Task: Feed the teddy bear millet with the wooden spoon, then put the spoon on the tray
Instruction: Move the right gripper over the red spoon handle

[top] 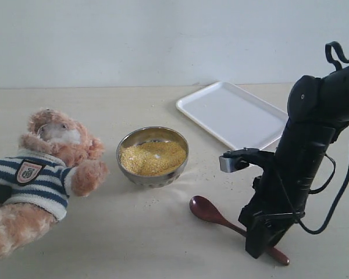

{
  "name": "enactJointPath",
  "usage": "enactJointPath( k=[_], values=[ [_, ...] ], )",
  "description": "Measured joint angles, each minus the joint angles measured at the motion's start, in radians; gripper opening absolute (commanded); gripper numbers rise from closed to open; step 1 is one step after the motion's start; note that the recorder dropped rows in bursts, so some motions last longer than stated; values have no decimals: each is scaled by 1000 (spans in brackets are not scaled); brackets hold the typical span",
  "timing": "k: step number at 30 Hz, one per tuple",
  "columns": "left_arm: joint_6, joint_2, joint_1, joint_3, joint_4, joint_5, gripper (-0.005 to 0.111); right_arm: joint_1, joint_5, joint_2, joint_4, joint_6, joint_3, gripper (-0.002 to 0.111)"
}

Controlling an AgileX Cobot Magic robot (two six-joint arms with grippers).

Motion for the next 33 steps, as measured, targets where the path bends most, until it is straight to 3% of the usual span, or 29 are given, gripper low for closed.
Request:
enactJointPath(
  k=[5,10,18,26,33],
  values=[
    [0,0,0,0,0,0,7,32,-28,-2,-18,46,0,52],
    [0,0,0,0,0,0,7,144,-199,-107,-147,208,1,52],
    [0,0,0,0,0,0,7,148,-360,-254,-206,380,138,52],
    [0,0,0,0,0,0,7,148,-511,-334,-213,403,351,52],
    [0,0,0,0,0,0,7,148,-575,-334,-215,394,386,52]
  ],
)
